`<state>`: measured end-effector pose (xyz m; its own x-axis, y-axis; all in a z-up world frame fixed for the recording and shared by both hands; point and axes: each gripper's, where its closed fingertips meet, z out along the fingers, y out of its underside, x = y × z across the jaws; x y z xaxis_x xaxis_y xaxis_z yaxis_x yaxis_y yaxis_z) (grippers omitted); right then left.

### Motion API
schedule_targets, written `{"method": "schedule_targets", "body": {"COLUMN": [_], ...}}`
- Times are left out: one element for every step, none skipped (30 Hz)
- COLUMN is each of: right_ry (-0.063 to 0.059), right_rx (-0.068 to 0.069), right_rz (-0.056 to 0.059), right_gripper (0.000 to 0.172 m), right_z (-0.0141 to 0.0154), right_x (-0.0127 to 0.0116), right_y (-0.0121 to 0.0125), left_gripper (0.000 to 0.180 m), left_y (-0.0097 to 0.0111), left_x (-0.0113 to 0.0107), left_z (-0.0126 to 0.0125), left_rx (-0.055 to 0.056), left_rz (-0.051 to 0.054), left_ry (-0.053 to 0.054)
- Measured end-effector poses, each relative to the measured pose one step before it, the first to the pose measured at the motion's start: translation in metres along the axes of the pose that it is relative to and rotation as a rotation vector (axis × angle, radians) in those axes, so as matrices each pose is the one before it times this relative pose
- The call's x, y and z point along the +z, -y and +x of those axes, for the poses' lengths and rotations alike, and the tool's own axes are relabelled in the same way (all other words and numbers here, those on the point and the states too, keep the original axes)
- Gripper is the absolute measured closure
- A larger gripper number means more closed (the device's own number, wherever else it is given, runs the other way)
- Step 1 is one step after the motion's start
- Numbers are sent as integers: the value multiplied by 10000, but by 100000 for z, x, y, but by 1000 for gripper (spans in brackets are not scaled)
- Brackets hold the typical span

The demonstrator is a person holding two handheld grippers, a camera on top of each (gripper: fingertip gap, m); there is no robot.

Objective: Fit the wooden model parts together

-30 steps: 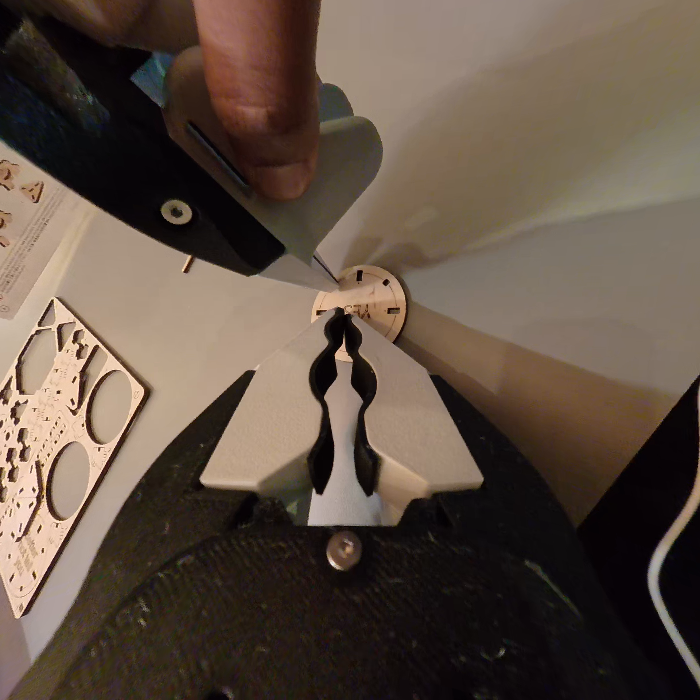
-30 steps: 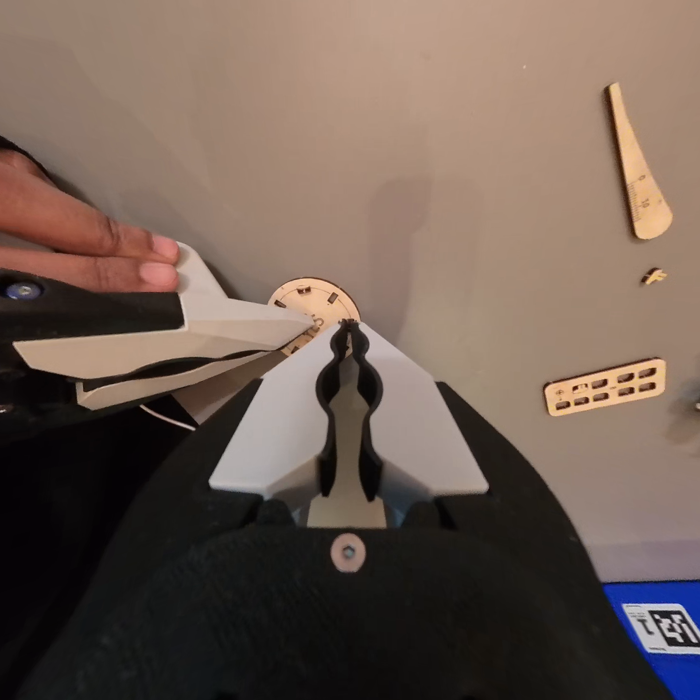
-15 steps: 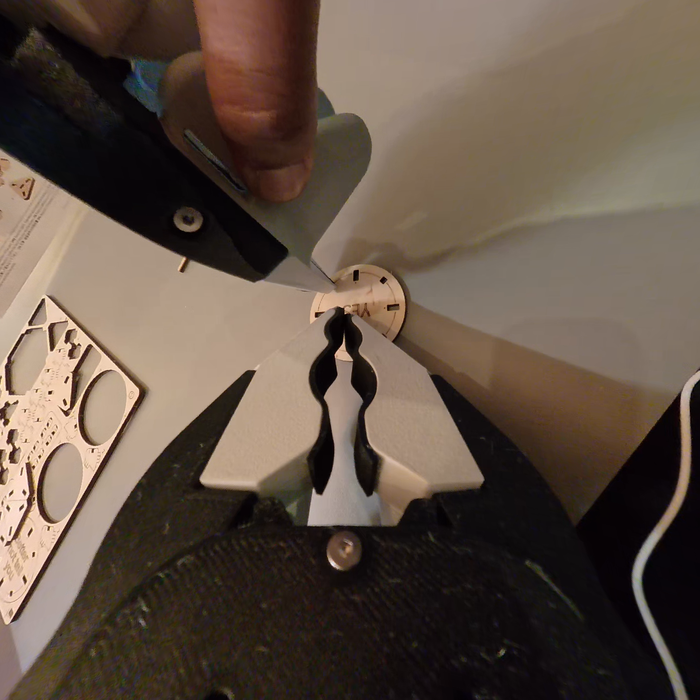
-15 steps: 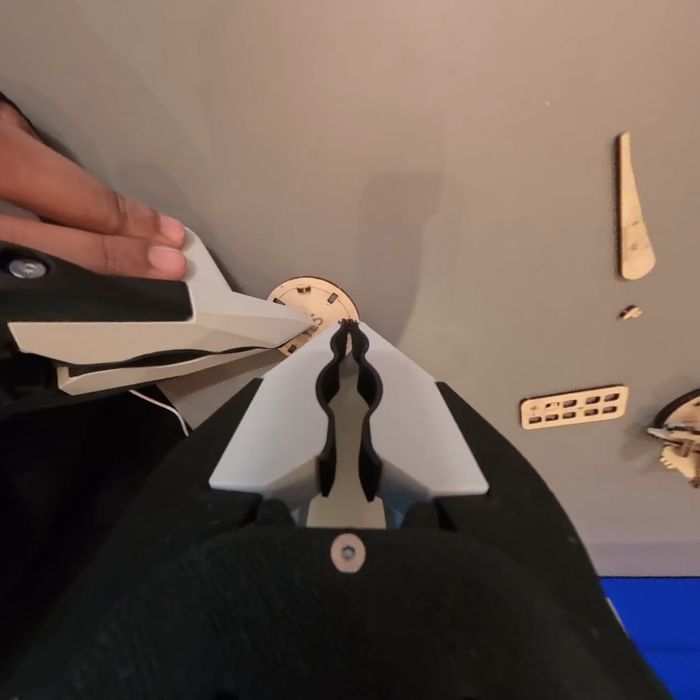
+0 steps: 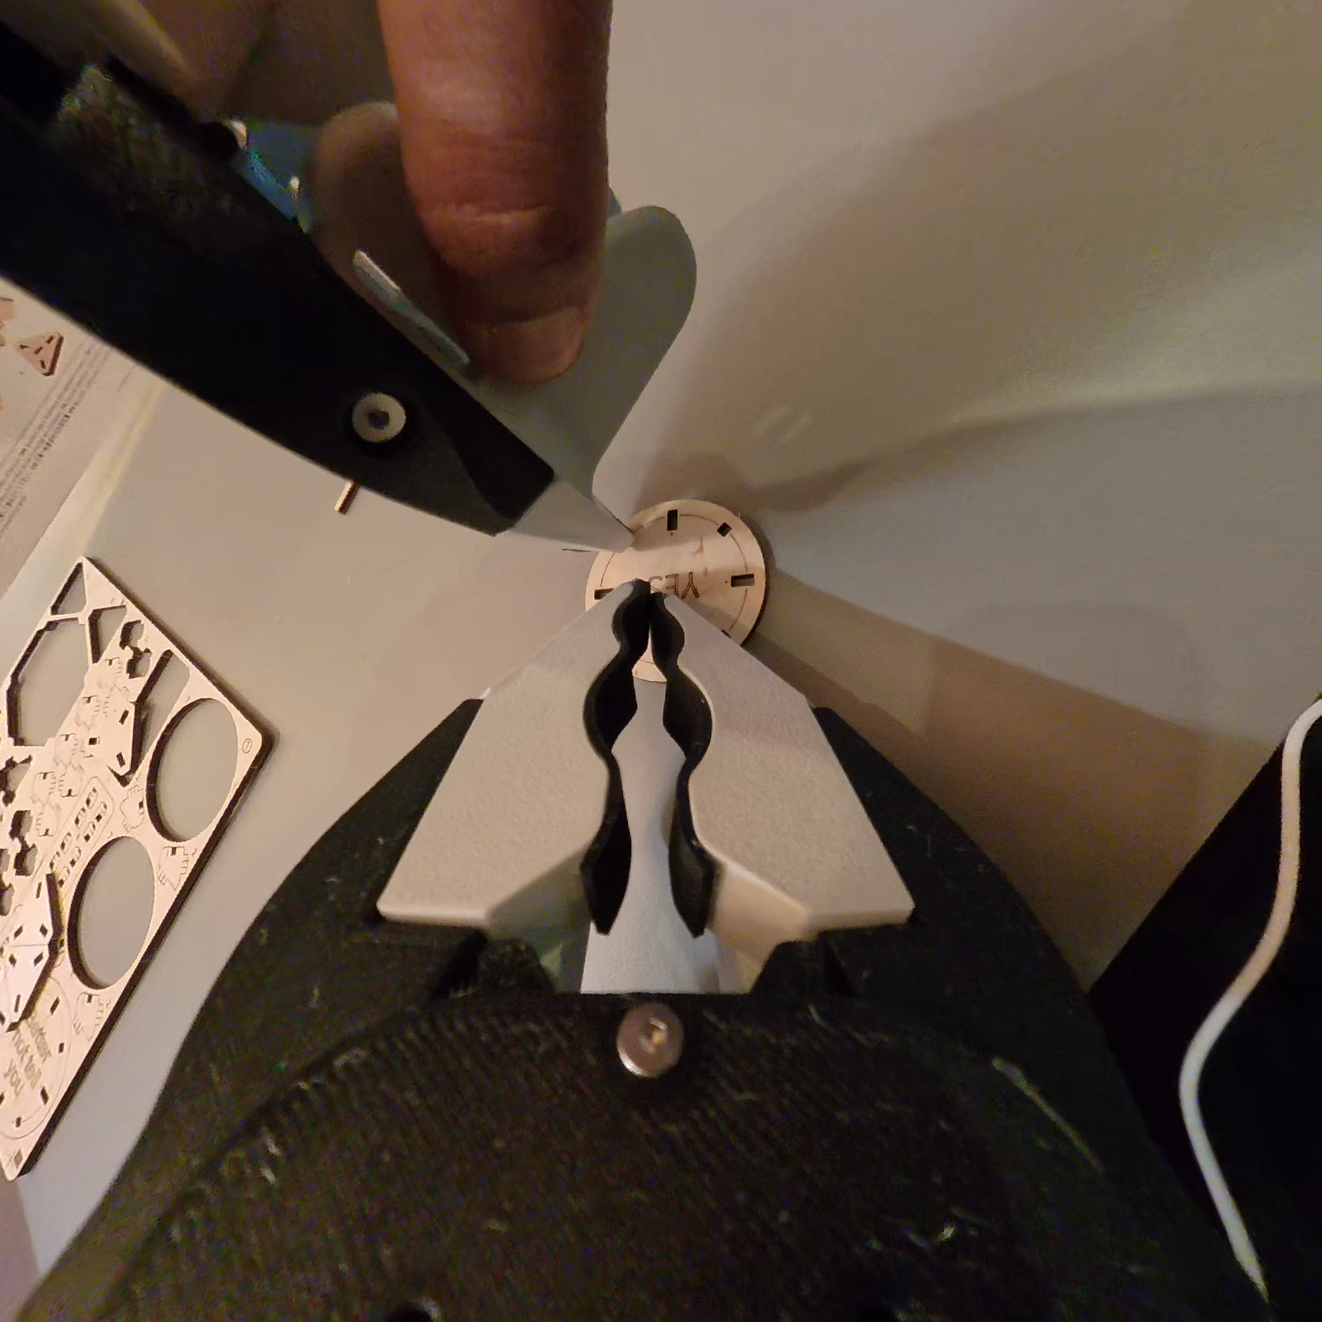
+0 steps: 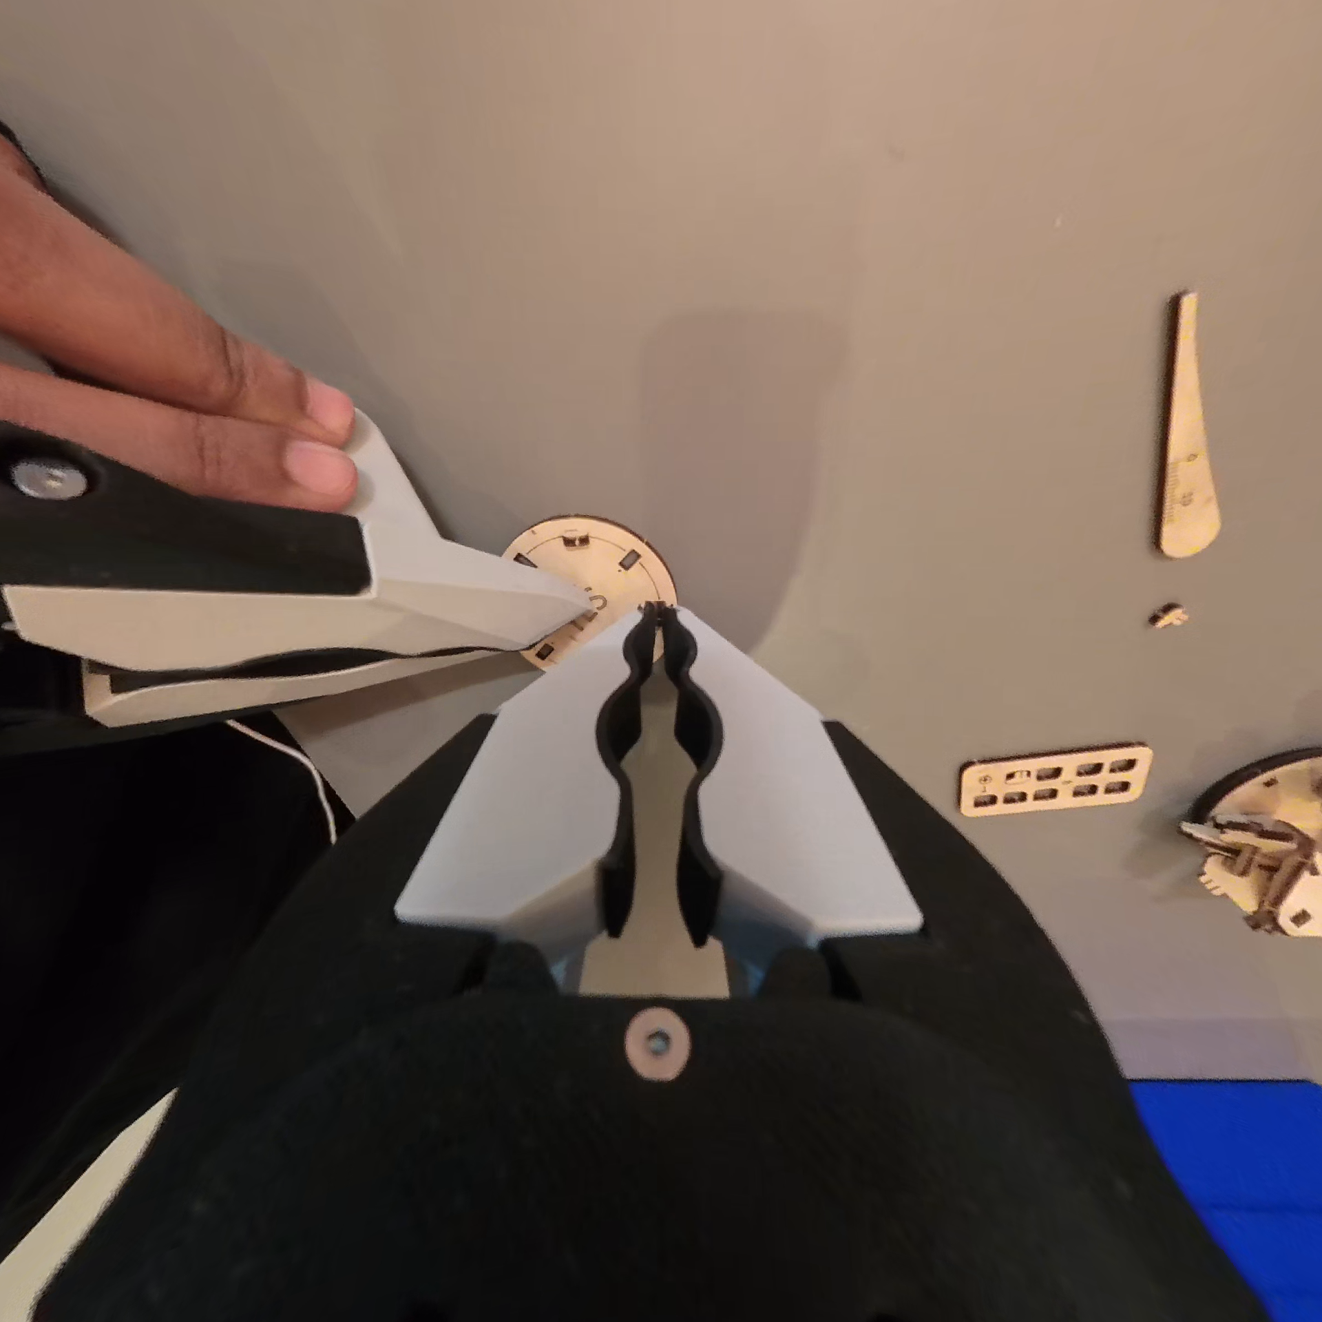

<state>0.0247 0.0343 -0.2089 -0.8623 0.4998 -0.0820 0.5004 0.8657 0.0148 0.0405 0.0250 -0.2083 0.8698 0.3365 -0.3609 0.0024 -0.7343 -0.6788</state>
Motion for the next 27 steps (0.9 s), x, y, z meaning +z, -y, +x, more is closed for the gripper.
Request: {"method": "schedule_targets", "body": {"right_ry": [-15, -20, -35, -39, -31, -14, 12, 45, 57, 53, 42, 34, 43, 56, 75, 105, 106, 67, 14, -41, -75, -134, -166, -161, -137, -89, -11], "right_rx": [3, 10, -16, -30, -18, 6, 4, 40, 52, 55, 53, 35, 59, 45, 47, 82, 79, 38, 1, -48, -63, -111, -122, -108, -112, -90, -32], "right_rz": [-61, -71, -87, -120, -117, -73, -53, -49, -49, -50, -57, -61, -62, -58, -44, -27, -15, -14, -26, -37, -47, -49, -43, -2, 56, 124, 173], "right_gripper": [171, 171, 171, 172, 171, 171, 171, 171, 171, 172, 171, 171, 171, 171, 171, 171, 171, 172, 172, 172, 172, 172, 172, 172, 172, 172, 171], "right_z": [5, -3, -6, 6, -14, 0, -2, -2, 0, -2, -3, -2, -13, 1, -8, -10, 0, -11, -4, -1, 9, 13, 6, 9, 6, 5, -2], "right_x": [7, 0, 22, 16, 17, 4, 6, 4, 2, 0, 6, 3, 11, 0, 8, 15, 12, 14, 17, 40, 48, 24, 4, 4, -1, 0, -11], "right_y": [-14, -10, -34, -70, -64, -5, 6, 7, 1, 9, -9, 6, -6, 1, 10, 4, 5, 6, -12, 0, -9, 12, -2, -2, 2, 4, 14], "left_gripper": [180, 180, 180, 180, 180, 180, 180, 180, 180, 180, 180, 180, 180, 180, 180, 180, 180, 180, 180, 180, 180, 180, 180, 180, 180, 180, 180], "left_y": [0, 0, 6, -13, -14, 1, 6, 1, -2, -1, 2, 1, -7, 6, 0, -6, 0, -1, 0, -7, 7, -6, 7, 0, 1, 0, 1], "left_x": [0, 0, 5, 8, 1, 1, -5, -2, 6, -5, 1, 1, 6, 5, -5, 2, 0, 0, 0, 1, 1, -3, 1, 0, -1, 0, -8], "left_z": [-3, -5, 0, -46, 2, -5, 5, -2, -6, 0, -1, 2, 3, -2, 0, 4, -2, 2, 1, 3, -6, 4, -4, 4, -5, -7, 0], "left_rx": [1, 3, 0, -14, -14, 3, 19, 18, 11, 4, 0, -1, 0, 2, 4, 4, 1, -1, 0, 4, 9, 8, 8, -2, -11, 2, 19], "left_rz": [0, 0, -1, -9, -5, 1, 4, 1, -2, -1, 1, 1, -1, -1, 0, 0, 0, -1, 0, 0, 0, 1, 0, 0, 1, 0, 0], "left_ry": [2, 2, 3, 21, -9, 2, 17, 16, 10, 4, 1, -1, 0, 2, 4, 4, 1, -1, 0, 4, 9, 8, 7, -2, -8, 4, 20]}}
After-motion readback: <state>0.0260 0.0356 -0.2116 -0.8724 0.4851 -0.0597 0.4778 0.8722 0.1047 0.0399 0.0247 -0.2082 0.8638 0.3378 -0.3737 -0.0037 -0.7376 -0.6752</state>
